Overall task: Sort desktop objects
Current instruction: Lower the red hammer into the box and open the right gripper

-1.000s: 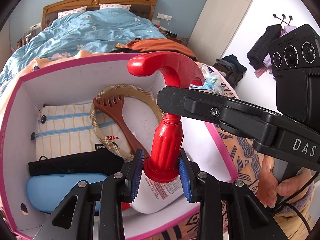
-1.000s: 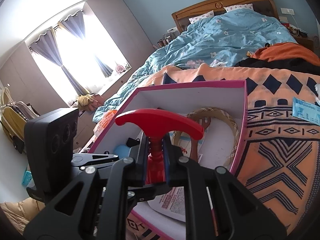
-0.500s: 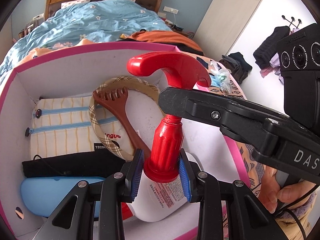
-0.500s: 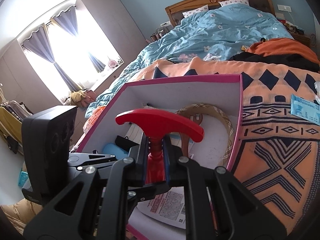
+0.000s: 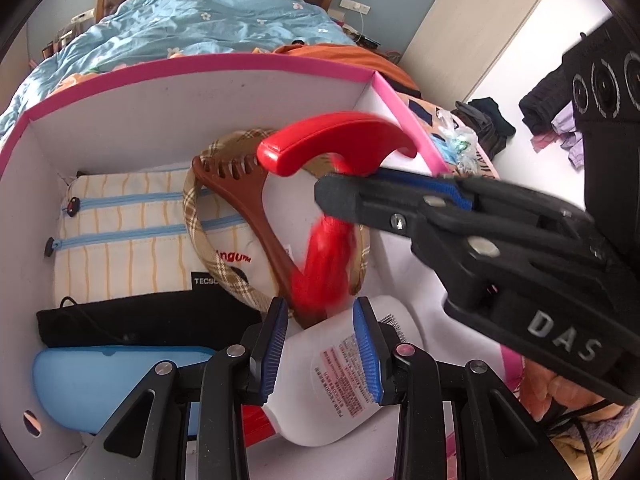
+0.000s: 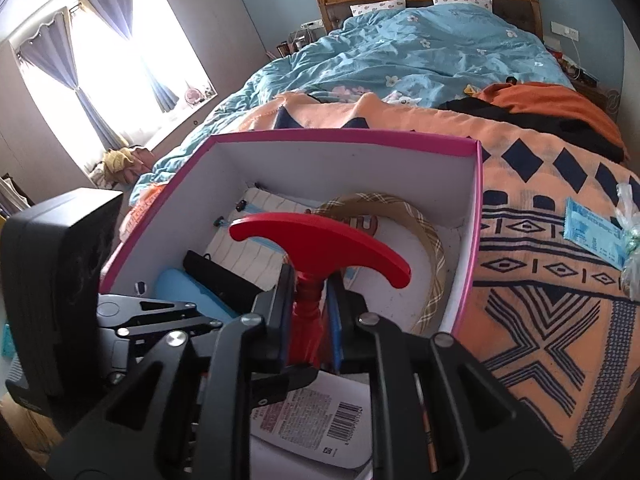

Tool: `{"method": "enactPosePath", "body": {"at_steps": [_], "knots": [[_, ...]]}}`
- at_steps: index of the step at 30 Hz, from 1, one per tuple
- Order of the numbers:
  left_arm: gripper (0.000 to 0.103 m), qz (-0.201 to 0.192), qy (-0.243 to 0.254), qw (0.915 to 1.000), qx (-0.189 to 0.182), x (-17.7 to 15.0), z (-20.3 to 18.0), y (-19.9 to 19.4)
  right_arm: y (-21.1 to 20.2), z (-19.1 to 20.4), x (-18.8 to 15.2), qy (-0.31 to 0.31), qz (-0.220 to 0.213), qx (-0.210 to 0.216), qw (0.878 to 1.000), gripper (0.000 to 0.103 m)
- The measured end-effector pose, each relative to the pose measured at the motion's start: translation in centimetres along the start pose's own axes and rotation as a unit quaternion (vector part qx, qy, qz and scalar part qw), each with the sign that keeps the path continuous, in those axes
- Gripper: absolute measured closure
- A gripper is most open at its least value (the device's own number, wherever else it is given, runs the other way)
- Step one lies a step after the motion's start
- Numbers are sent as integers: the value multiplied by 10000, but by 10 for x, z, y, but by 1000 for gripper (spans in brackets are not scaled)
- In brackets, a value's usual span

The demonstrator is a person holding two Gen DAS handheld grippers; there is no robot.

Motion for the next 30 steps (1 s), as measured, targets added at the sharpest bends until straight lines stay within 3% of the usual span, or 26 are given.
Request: {"method": "enactPosePath", "body": {"at_steps": [4, 8, 12, 19, 22, 27, 30], "knots": [[69, 40, -22, 10000, -11, -2, 4, 2, 4, -4, 2, -143, 102, -359, 9992, 84], [69, 22, -47, 10000, -14, -2, 6, 0, 7, -10, 2, -178, 243, -559, 9980, 70], [69, -57, -26, 10000, 28, -2, 10, -5, 5, -14, 2, -141, 205, -558, 9981, 69], [66, -289, 148, 9994, 146, -7, 10, -23, -8, -11, -1, 109, -14, -159, 9998, 69], [58, -464, 310, 9982, 213, -12, 6, -35, -18, -6, -3, 174, -215, 27, 9996, 68], [52, -818, 580, 9945, 303, -24, -4, -60, -42, 7, -11, 222, -558, 400, 9974, 54], [47, -1052, 715, 9914, 315, -35, -6, -80, -60, 18, -21, 169, -713, 608, 9955, 54]]}}
Point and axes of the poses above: each gripper's, at about its wrist camera, not at the fingertips, and y roughly the way its jaws point, z to its left, x to its top, the point moved 7 cm from there along y, roughly the way its jaws point, and after that the axes turned 3 degrees about z, right-handed, at the moved point
